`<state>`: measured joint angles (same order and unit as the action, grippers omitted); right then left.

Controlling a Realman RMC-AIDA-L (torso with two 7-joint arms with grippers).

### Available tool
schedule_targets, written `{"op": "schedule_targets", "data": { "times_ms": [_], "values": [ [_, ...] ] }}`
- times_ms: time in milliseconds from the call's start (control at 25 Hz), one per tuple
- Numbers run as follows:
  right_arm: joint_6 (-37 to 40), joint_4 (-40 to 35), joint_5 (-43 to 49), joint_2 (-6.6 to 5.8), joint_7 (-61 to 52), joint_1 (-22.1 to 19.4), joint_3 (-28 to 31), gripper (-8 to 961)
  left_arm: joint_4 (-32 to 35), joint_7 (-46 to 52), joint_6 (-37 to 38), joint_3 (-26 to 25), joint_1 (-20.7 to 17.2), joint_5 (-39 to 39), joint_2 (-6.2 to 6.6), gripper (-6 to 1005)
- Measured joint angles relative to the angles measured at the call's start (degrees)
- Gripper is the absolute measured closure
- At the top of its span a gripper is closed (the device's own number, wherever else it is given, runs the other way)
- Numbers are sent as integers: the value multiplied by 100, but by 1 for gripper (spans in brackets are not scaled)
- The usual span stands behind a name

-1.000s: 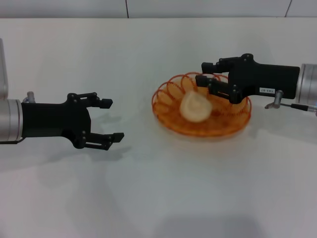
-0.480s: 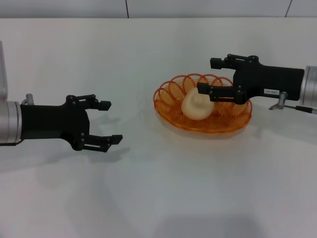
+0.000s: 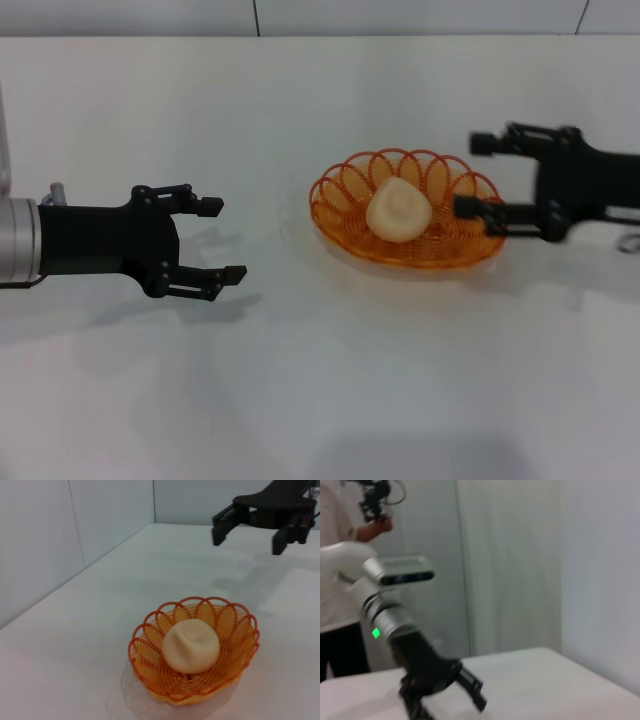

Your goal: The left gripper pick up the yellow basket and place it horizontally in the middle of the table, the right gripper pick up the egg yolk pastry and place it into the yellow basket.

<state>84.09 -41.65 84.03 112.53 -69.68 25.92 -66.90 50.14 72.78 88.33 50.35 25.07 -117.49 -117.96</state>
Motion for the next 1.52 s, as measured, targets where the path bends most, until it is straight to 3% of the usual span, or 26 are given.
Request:
{"op": "schedule_targets", "data": {
  "times_ms": [160,320,640,1040,1520],
  "values": [
    [271,19,231,-272,126,-184,13,183,-19,101,73,0,42,-5,35,119],
    [350,55,653,-373,134,-247,143,183,-22,238,166,15,80,-29,98,119],
    [356,213,1238,-377,94,-212,369,183,-70,365,481,33,279,-78,230,119],
    [293,263,1335,-378,-107,-142,371,183,-87,477,481,19,469,-329,246,119],
    [65,217,1558,-269,-294,-47,329,183,-84,547,490,11,441,-337,398,119]
  ]
}}
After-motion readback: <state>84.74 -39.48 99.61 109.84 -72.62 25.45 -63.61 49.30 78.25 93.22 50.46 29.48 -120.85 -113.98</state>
